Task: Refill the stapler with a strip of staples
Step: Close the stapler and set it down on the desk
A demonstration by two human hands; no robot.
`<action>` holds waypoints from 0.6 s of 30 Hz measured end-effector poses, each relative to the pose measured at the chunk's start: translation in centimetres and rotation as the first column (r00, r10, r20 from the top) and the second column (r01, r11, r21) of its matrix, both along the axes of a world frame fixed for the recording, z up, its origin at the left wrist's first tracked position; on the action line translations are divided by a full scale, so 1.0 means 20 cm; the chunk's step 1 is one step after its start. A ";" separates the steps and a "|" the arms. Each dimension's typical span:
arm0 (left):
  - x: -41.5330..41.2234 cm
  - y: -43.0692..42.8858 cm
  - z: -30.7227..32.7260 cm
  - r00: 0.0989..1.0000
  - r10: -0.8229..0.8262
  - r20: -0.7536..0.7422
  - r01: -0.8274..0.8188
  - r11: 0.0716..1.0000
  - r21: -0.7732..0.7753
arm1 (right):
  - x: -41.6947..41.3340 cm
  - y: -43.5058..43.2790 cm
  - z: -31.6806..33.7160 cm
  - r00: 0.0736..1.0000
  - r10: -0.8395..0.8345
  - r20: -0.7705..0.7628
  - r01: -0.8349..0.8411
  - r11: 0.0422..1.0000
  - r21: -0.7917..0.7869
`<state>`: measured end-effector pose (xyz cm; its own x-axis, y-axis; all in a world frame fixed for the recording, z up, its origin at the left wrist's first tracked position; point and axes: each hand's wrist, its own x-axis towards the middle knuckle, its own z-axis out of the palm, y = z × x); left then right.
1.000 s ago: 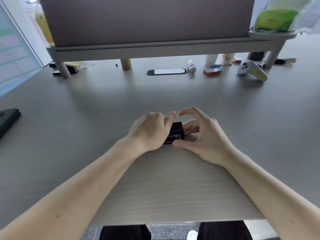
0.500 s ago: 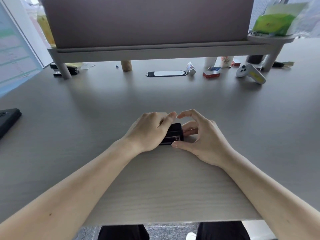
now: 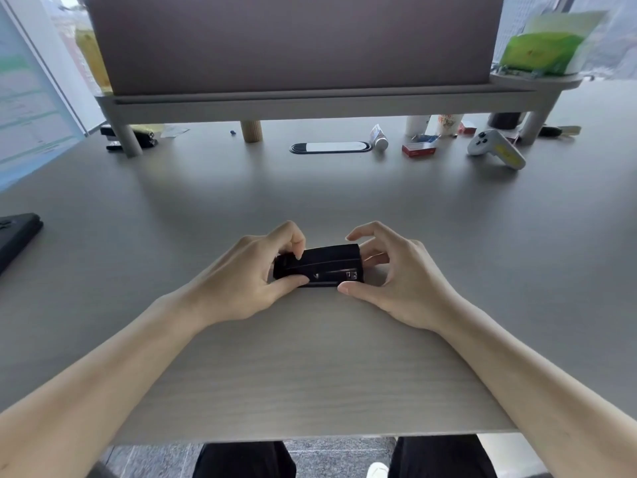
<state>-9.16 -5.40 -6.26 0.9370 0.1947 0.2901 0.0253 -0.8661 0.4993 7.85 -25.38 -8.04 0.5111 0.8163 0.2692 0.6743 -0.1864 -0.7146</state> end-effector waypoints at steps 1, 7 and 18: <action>0.00 0.00 0.00 1.000 0.004 0.002 -0.004 1.000 0.016 | 0.00 0.00 0.00 1.000 -0.008 0.026 0.008 1.000 -0.021; -0.03 0.03 -0.02 1.000 0.011 0.012 -0.011 1.000 -0.021 | 0.03 -0.01 0.03 0.967 0.062 0.248 0.017 0.952 -0.304; 0.04 0.17 -0.03 0.970 0.200 0.138 -0.196 0.980 -0.043 | 0.14 0.05 0.03 0.907 0.200 0.372 0.026 0.852 -0.523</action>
